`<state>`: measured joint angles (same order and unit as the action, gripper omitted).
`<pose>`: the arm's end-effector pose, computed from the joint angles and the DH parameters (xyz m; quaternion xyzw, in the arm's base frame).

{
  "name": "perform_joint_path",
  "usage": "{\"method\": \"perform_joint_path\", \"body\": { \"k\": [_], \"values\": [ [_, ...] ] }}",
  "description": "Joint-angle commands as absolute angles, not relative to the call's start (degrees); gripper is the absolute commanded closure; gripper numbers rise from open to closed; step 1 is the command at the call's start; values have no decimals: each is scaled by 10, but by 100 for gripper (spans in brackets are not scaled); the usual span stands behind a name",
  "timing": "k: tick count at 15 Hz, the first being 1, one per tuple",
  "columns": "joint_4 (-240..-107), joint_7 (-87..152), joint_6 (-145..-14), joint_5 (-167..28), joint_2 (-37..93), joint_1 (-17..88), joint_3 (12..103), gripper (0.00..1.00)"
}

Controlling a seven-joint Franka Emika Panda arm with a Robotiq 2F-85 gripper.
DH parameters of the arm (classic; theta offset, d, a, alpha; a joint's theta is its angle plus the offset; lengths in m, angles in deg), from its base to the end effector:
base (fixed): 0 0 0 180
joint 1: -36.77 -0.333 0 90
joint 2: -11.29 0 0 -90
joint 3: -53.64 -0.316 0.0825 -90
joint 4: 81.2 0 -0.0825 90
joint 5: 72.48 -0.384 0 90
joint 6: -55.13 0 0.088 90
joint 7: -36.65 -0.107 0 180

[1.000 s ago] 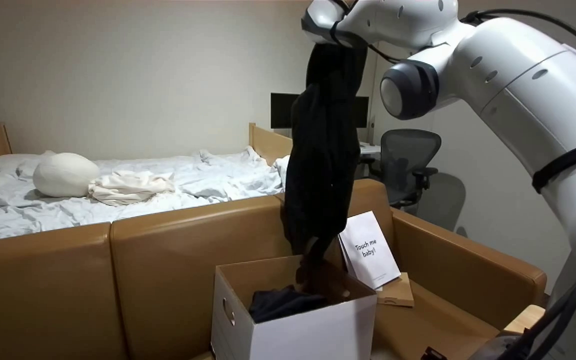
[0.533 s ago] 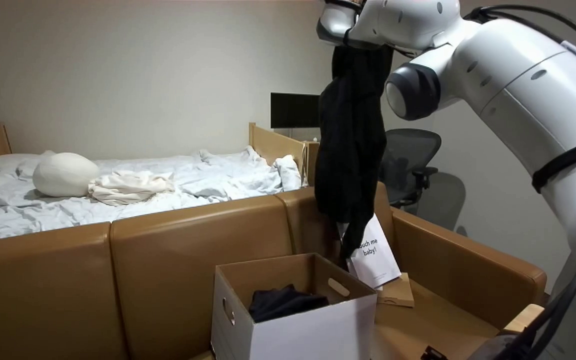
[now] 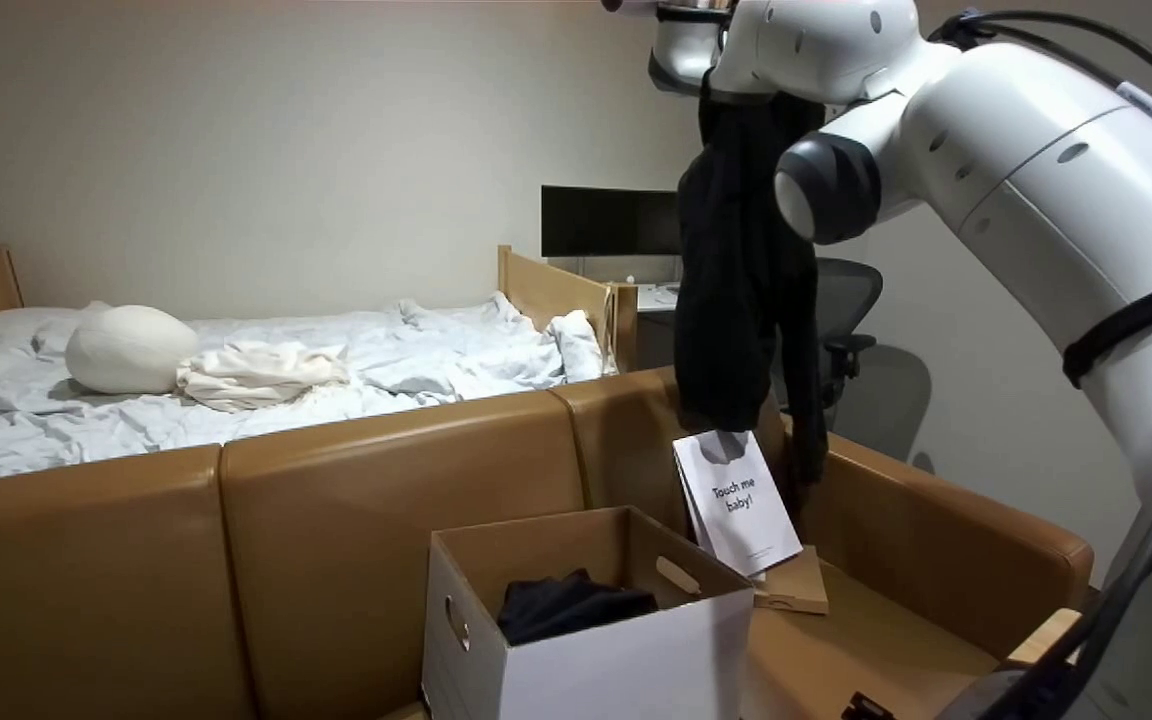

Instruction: Pick up the cloth and two books from the box and put them on the sofa

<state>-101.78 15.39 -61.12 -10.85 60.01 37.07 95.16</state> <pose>0.6919 -0.1804 0.7763 0.5823 -0.1820 0.3302 0.7202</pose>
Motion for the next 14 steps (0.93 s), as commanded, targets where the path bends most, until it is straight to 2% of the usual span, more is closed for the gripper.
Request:
{"method": "perform_joint_path", "body": {
  "k": [1, 9, 14],
  "values": [
    [-1018, 150, -620, -61, 588, 380, 959, 96],
    [-1017, 181, -618, 2, 566, 414, 955, 96],
    [-1017, 338, -697, 9, 538, 419, 910, 96]
  ]
}}
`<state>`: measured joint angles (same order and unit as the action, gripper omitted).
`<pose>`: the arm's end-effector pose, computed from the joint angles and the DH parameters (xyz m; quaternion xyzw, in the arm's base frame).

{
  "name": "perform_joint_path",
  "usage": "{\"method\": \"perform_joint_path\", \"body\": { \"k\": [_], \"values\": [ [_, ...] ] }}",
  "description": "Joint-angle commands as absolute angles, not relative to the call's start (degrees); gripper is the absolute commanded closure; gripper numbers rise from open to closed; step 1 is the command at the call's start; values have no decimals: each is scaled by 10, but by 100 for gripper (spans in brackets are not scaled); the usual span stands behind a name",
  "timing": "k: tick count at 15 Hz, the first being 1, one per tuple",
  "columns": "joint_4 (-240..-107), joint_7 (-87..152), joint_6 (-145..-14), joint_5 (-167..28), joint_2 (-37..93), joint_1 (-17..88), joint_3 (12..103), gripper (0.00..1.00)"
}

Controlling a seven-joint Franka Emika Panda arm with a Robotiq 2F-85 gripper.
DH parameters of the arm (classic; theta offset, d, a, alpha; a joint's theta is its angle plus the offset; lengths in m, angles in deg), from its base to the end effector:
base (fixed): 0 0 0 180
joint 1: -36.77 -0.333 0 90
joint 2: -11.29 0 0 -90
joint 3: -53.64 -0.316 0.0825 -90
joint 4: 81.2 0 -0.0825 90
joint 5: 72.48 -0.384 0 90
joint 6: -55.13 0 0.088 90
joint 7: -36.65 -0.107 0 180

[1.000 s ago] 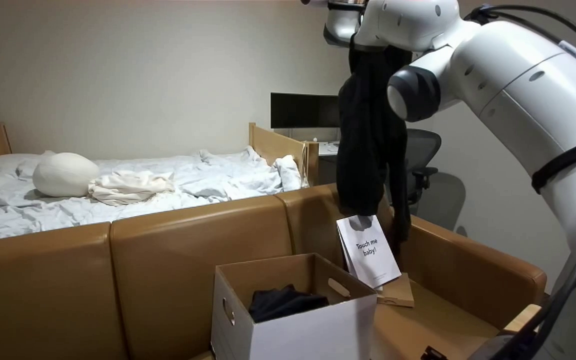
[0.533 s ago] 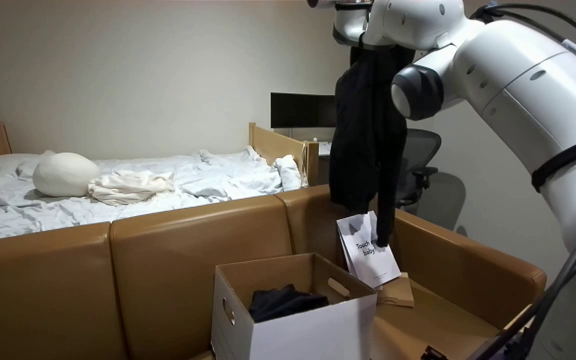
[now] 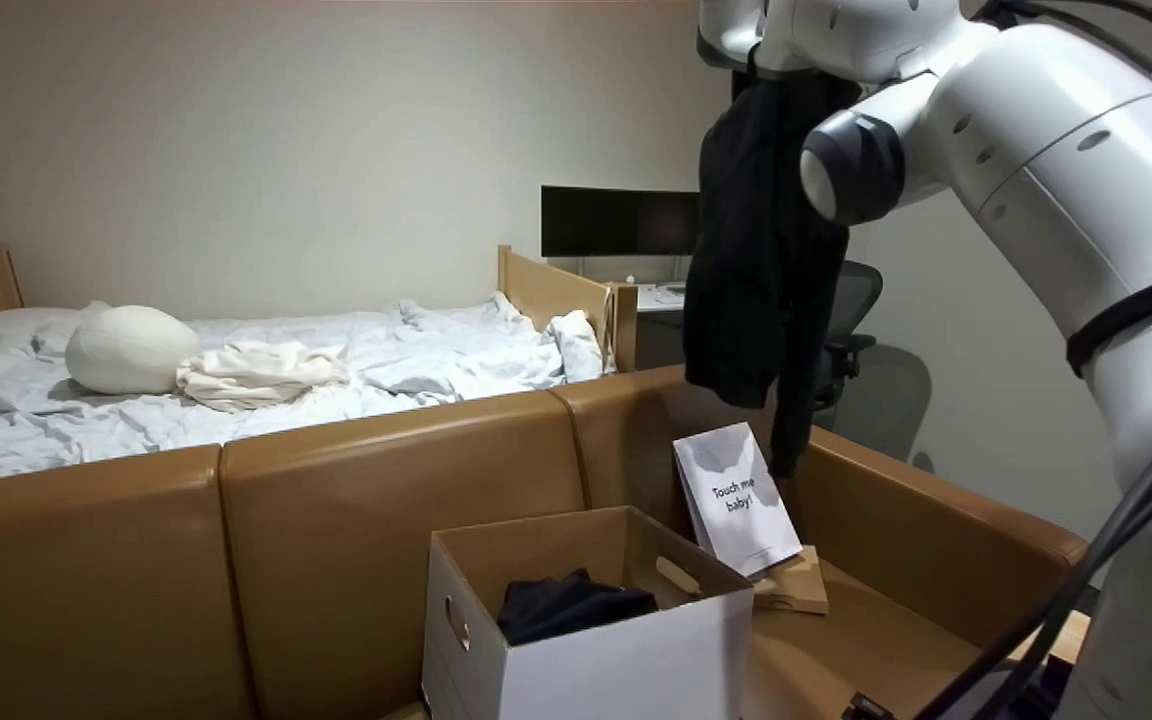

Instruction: Pick up the cloth and two books from the box and put them on the sofa

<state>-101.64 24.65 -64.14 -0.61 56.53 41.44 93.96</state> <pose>0.6517 -0.2190 0.8247 0.5264 -0.1401 0.2459 0.8018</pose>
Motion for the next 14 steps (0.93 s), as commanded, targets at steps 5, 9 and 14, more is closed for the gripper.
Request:
{"method": "perform_joint_path", "body": {
  "k": [5, 9, 14],
  "values": [
    [-1020, 455, -744, 15, 521, 430, 878, 96],
    [-1029, 523, -757, 15, 507, 437, 854, 96],
    [-1027, 561, -776, 28, 499, 443, 835, 47]
  ]
}}
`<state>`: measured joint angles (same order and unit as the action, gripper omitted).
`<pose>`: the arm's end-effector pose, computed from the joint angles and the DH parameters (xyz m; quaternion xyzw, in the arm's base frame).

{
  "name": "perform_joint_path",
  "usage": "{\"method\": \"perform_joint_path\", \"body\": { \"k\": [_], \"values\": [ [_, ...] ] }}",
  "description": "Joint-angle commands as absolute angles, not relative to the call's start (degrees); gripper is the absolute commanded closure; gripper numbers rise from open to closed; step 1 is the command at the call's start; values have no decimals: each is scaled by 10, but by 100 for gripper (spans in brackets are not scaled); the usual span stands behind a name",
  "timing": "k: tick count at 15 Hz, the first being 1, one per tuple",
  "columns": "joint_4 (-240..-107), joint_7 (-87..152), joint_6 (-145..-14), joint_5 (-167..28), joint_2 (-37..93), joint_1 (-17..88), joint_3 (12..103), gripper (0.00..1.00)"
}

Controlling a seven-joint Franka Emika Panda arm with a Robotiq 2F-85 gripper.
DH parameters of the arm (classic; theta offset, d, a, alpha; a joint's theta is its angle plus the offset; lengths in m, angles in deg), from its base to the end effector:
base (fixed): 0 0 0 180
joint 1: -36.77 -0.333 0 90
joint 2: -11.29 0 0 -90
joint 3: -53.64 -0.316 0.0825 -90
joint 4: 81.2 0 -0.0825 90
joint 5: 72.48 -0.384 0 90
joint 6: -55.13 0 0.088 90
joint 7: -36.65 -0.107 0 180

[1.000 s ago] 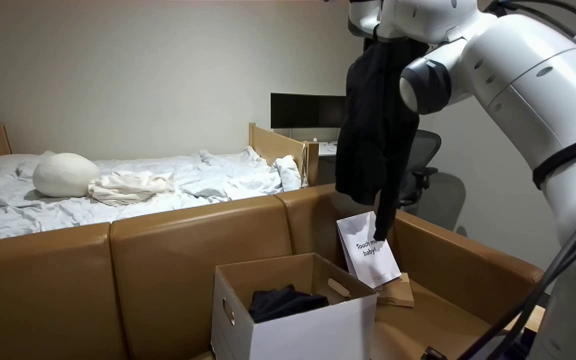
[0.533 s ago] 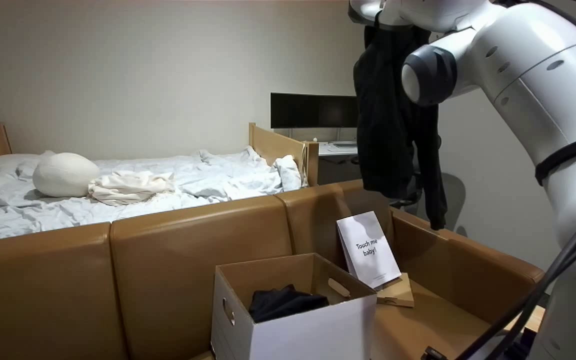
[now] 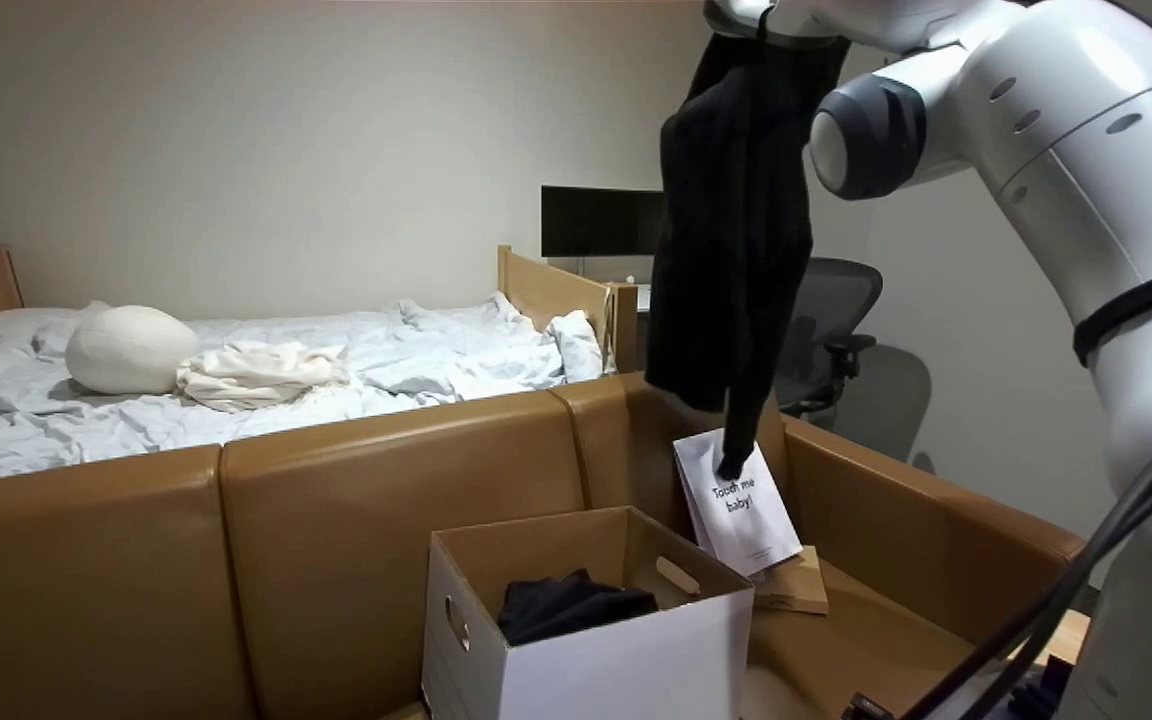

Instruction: Pick up the cloth and two books from the box and put them on the sofa

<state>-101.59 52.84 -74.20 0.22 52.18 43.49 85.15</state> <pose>0.6386 -0.1994 0.8605 0.5473 0.0411 0.1421 0.8238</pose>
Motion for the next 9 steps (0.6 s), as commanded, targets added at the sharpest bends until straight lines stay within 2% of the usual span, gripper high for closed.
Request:
{"method": "perform_joint_path", "body": {
  "k": [1, 7, 9],
  "values": [
    [-1028, 564, -780, 31, 498, 444, 832, 40],
    [-1031, 561, -793, 46, 500, 448, 818, 2],
    [-1033, 559, -799, 49, 499, 451, 814, 0]
  ]
}}
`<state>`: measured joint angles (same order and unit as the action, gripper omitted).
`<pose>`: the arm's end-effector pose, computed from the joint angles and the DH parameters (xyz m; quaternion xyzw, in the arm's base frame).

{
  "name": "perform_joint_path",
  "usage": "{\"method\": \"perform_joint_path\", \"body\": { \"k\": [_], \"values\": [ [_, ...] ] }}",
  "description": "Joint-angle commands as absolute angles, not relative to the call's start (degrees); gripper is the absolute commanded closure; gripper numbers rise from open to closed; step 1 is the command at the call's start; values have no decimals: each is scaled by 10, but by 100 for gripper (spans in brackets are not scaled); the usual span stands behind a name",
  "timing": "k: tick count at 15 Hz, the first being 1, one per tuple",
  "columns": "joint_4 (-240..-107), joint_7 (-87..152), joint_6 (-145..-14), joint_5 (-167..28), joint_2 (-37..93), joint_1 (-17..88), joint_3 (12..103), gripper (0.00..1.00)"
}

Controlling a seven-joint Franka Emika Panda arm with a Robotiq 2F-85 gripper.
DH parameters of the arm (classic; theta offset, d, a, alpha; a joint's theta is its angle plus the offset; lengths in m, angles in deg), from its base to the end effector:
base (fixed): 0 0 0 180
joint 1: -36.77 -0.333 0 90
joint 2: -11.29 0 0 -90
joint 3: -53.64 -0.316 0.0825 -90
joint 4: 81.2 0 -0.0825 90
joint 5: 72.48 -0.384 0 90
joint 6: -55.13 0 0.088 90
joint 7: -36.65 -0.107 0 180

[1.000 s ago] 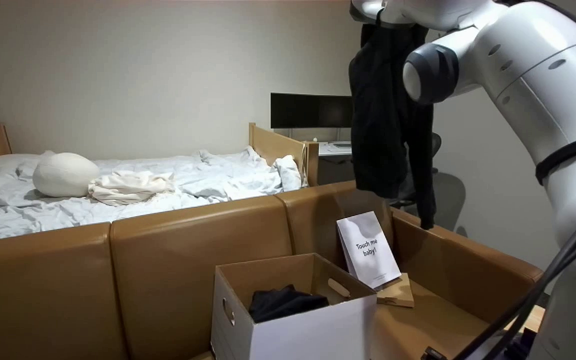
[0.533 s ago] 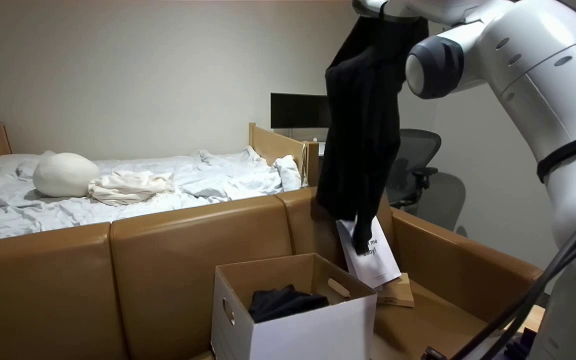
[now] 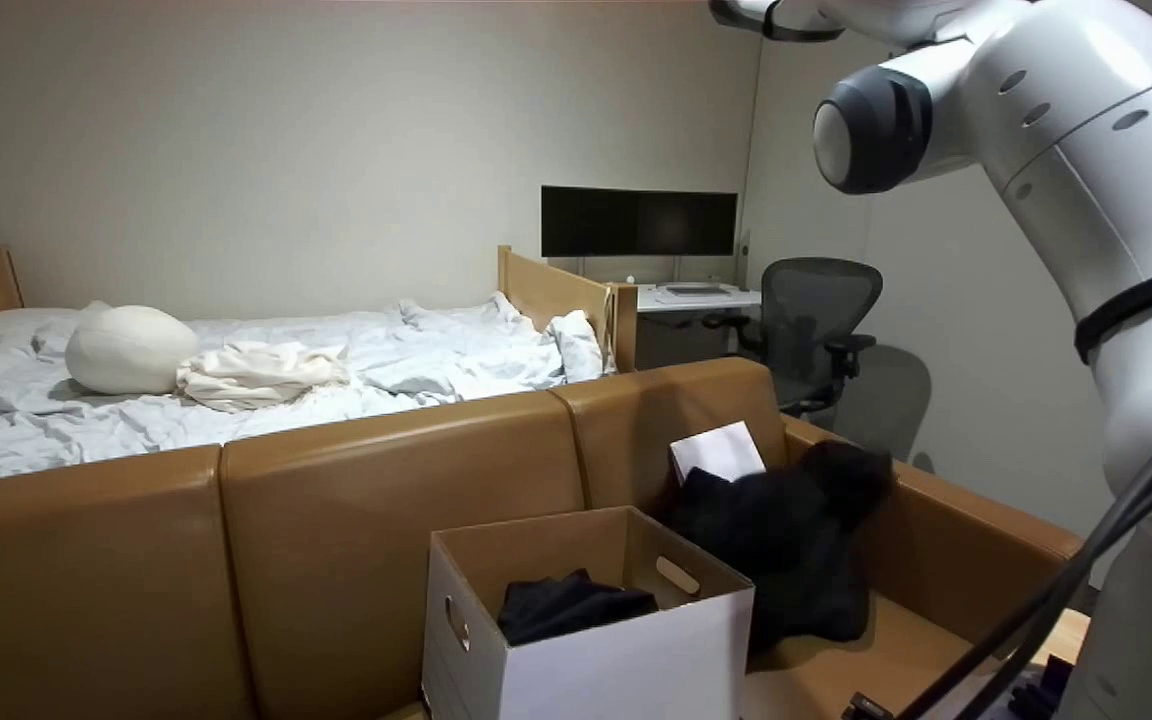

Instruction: Pick up the cloth and two books from the box and put them on the sofa

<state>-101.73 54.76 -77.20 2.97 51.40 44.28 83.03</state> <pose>0.6365 -0.1962 0.8666 0.5303 0.0674 0.1373 0.8339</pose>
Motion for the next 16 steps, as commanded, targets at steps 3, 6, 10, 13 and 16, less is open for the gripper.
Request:
{"method": "perform_joint_path", "body": {
  "k": [3, 6, 10, 13, 16],
  "values": [
    [-1033, 553, -808, 53, 501, 454, 809, 0],
    [-1032, 528, -799, 44, 506, 456, 798, 0],
    [-1059, 524, -790, -3, 499, 459, 748, 0],
    [-1037, 560, -781, -83, 528, 487, 699, 0],
    [-1036, 572, -754, -155, 546, 501, 677, 0]
  ]
}}
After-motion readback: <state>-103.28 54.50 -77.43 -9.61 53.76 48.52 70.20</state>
